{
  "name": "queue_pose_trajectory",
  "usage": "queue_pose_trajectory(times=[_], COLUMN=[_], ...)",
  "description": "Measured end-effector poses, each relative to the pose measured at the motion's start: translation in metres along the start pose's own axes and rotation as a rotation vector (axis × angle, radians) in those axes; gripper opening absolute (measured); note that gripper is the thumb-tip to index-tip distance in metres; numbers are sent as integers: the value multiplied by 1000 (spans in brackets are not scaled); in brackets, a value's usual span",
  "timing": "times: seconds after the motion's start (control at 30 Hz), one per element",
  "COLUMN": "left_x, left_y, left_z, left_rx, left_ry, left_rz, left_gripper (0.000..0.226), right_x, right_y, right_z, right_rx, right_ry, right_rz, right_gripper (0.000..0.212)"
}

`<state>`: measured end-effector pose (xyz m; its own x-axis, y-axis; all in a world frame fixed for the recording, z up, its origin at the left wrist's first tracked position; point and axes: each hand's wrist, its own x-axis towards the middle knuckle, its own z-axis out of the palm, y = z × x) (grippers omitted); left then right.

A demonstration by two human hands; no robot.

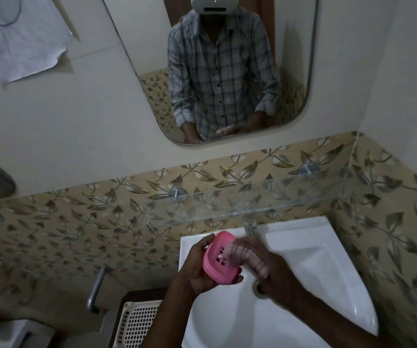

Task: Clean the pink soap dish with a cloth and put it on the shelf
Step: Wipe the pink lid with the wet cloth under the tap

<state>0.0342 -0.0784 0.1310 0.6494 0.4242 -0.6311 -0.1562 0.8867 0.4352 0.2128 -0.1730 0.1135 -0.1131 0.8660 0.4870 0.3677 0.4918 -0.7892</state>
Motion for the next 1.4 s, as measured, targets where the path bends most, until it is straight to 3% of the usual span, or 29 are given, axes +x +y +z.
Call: queue_pose_trajectory(times=[0.03,0.1,0.2,0.27,0.43,0.57,0.63,0.73,0.8,0.83,0.87,0.93,1.0,1.03,1.1,1.23,1.4], left_x=[2,5,3,3,8,5,2,0,-3,-5,-6,-5,-1,0,2,1,9], left_y=[0,-1,-3,-1,-3,-8,-11,-10,-6,-4,-2,0,1,1,-2,-6,-5], left_z=[5,12,14,14,16,17,14,13,11,10,10,11,14,15,19,20,16], left_rx=[8,52,110,105,49,140,201,203,178,174,161,120,98,102,131,107,39], left_ry=[39,98,61,22,73,96,128,164,165,161,158,155,143,132,103,37,134], left_rz=[18,30,-2,-5,17,12,24,15,-21,-51,-74,-87,-70,-58,-49,-42,49], left_gripper=[59,59,51,46,46,43,46,56,57,57,57,54,50,48,45,43,47], right_x=[-12,-31,-21,-6,-25,-22,-6,9,11,12,12,10,-1,-8,-13,1,-10], right_y=[8,24,43,48,32,33,24,23,29,26,25,18,20,24,34,41,32], right_z=[11,18,-5,-20,31,14,-4,-14,-18,-22,-24,-24,-10,-2,1,-17,18], right_rx=[-122,-273,-486,-639,-509,-481,-231,308,714,771,669,187,-232,-349,-474,-484,-453], right_ry=[-149,-280,-156,-53,111,-54,-35,215,345,344,321,282,103,2,-77,-50,-138], right_rz=[-43,-169,-359,-377,-260,-364,-111,452,649,635,550,176,-209,-303,-380,-439,-377], right_gripper=[36,45,39,41,33,27,23,40,41,42,44,39,25,25,28,26,43])
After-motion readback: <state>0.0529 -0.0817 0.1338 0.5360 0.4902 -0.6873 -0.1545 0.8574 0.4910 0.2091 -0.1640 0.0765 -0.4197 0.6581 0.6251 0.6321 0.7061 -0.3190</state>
